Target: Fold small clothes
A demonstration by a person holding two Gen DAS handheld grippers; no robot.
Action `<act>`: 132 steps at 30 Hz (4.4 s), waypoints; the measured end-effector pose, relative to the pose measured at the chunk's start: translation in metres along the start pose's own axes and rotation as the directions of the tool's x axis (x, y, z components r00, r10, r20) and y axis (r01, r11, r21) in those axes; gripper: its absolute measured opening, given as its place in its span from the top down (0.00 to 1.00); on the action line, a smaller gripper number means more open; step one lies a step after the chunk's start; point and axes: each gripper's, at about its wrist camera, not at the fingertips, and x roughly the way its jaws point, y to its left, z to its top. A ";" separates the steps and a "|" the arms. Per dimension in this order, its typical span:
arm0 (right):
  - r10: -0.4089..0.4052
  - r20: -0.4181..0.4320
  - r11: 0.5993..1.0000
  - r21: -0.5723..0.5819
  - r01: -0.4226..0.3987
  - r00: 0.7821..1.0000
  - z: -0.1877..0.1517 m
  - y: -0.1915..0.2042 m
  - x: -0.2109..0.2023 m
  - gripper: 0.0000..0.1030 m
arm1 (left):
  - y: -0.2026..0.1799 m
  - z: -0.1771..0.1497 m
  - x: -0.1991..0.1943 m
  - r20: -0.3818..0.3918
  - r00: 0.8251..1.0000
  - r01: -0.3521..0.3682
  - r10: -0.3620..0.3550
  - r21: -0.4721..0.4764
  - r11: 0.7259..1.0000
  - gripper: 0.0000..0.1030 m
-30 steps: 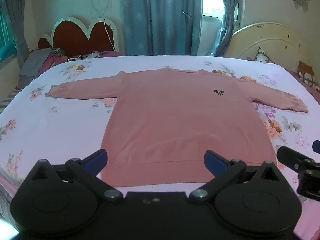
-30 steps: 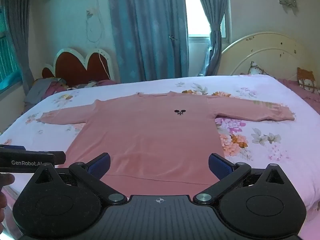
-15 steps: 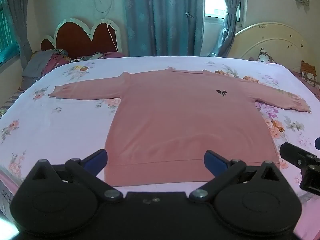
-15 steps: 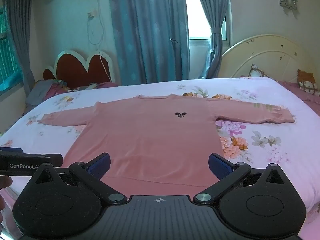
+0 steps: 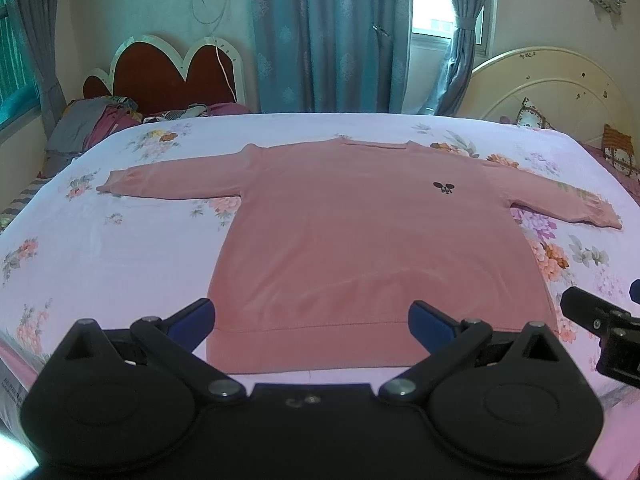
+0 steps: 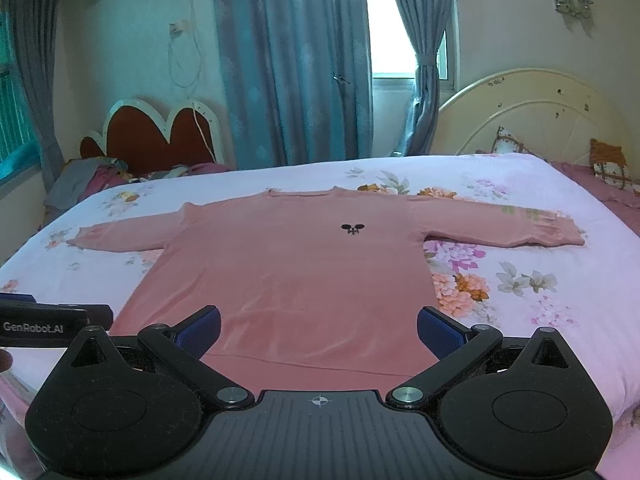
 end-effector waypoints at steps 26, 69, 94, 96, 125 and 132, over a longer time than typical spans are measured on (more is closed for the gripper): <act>-0.006 0.002 1.000 0.013 0.006 1.000 0.003 -0.016 0.004 0.00 | -0.006 0.001 0.001 -0.001 1.000 -0.005 0.005 0.010 1.000 0.00; -0.030 -0.013 0.999 0.022 0.030 0.999 0.005 -0.009 0.021 0.00 | 0.004 0.006 0.016 -0.019 1.000 -0.001 0.001 0.010 1.000 0.00; -0.153 -0.045 0.984 0.082 0.156 0.987 0.032 -0.017 0.093 0.00 | 0.024 0.058 0.104 -0.047 0.999 0.025 -0.023 0.042 0.999 0.00; -0.167 -0.044 0.981 0.094 0.171 0.985 0.038 -0.018 0.102 0.00 | 0.025 0.067 0.115 -0.041 0.999 0.031 -0.029 0.052 0.998 0.00; -0.264 -0.035 0.948 0.173 0.266 0.964 0.102 -0.122 0.224 0.00 | -0.016 0.136 0.245 -0.071 0.995 0.071 -0.068 0.047 0.996 0.00; -0.299 -0.059 0.933 0.193 0.305 0.952 0.106 -0.188 0.254 0.01 | -0.058 0.143 0.277 -0.098 0.992 0.080 -0.074 0.053 0.995 0.01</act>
